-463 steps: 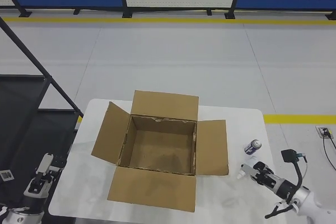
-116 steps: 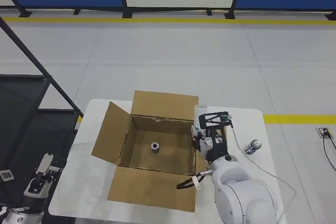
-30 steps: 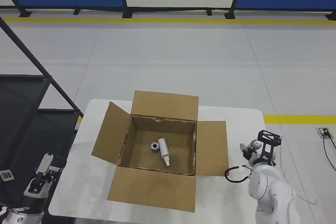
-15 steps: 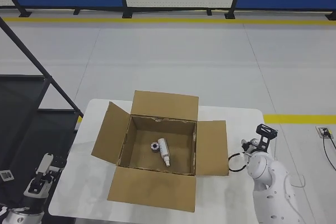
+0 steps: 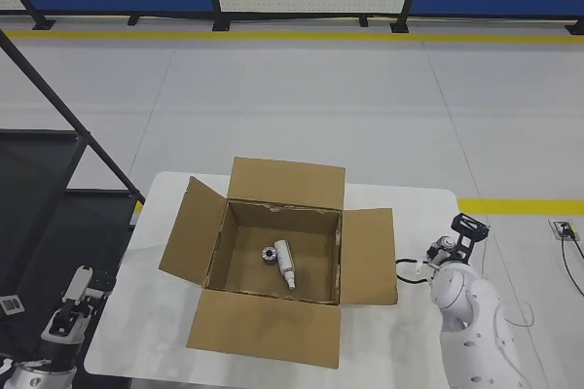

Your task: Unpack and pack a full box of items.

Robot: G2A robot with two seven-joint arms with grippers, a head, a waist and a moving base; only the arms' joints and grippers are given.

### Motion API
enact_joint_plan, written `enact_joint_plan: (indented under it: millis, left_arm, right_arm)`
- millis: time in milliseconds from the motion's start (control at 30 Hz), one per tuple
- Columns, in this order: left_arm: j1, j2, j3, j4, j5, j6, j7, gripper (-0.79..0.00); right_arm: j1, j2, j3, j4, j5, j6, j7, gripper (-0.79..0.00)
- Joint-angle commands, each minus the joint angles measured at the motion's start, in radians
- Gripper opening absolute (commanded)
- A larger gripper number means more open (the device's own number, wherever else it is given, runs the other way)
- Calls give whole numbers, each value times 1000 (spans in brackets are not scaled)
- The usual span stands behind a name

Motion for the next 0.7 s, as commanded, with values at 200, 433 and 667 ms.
enact_joint_plan:
  millis: [200, 433, 667]
  left_arm:
    - [0, 0, 0, 0, 0, 0, 0, 0]
    - [0, 0, 0, 0, 0, 0, 0, 0]
    - [0, 0, 0, 0, 0, 0, 0, 0]
  right_arm:
    - [-87, 0, -26, -187, 34, -33, -42, -785]
    - [-220, -5, -85, -482, 21, -19, -127, -785]
    - [-317, -4, -191, -721, -21, -107, -181, -785]
